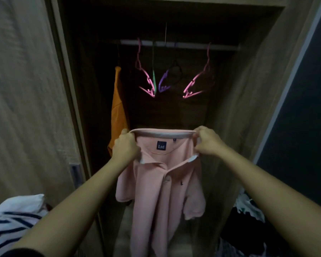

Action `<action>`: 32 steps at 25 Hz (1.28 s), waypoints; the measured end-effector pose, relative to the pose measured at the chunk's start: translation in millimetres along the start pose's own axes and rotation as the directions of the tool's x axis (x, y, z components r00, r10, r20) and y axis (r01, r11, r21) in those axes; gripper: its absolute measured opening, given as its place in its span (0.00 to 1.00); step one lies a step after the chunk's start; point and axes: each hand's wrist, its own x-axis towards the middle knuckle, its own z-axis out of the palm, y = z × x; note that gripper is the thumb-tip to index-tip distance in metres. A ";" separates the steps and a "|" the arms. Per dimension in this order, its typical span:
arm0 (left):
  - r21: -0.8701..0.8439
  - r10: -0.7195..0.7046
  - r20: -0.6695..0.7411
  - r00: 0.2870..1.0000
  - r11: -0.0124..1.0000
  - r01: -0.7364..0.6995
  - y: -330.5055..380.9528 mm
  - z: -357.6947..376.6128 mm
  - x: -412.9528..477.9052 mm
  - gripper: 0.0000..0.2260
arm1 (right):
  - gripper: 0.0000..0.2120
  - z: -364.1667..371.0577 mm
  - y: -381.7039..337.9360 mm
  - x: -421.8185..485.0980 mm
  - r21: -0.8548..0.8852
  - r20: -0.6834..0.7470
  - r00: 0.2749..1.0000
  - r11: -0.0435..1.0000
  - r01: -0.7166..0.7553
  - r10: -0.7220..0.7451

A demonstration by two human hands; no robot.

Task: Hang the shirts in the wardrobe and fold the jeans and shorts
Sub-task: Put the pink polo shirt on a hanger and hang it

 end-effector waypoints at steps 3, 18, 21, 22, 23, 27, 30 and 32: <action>-0.009 -0.013 -0.025 1.000 1.000 0.013 1.3 -14.0 12.9 0.12 | 0.14 -12.7 3.1 5.0 0.108 -0.065 0.997 0.994 -0.031 0.038; -0.834 -0.203 0.118 0.972 0.511 0.208 77.2 -62.2 172.6 0.13 | 0.11 -66.8 -49.1 60.7 -0.045 -0.186 0.969 0.987 0.155 -0.161; -0.816 -0.185 0.176 0.967 0.522 0.248 89.5 -43.9 209.2 0.24 | 0.11 -71.8 -43.0 72.5 -0.070 -0.188 0.965 0.983 0.171 -0.181; -0.801 -0.186 0.165 0.969 0.547 0.241 93.0 -38.8 217.3 0.26 | 0.11 -73.0 -41.1 75.0 -0.065 -0.180 0.967 0.983 0.172 -0.181; -0.792 -0.189 0.144 0.971 0.567 0.227 95.4 -34.0 224.9 0.26 | 0.11 -73.3 -38.4 77.5 -0.061 -0.172 0.968 0.983 0.175 -0.183; -0.790 -0.199 -0.001 0.980 0.602 0.121 98.3 -29.7 252.0 0.18 | 0.12 -71.5 -27.9 82.8 -0.052 -0.162 0.968 0.981 0.187 -0.193; -0.834 -0.246 -0.009 0.969 0.536 0.128 94.6 -33.4 256.7 0.20 | 0.14 -68.7 -25.7 83.0 -0.036 -0.164 0.972 0.986 0.164 -0.168; -0.836 -0.267 -0.028 0.963 0.535 0.124 90.6 -35.0 251.7 0.18 | 0.13 -64.8 -26.6 83.9 -0.036 -0.158 0.973 0.986 0.164 -0.168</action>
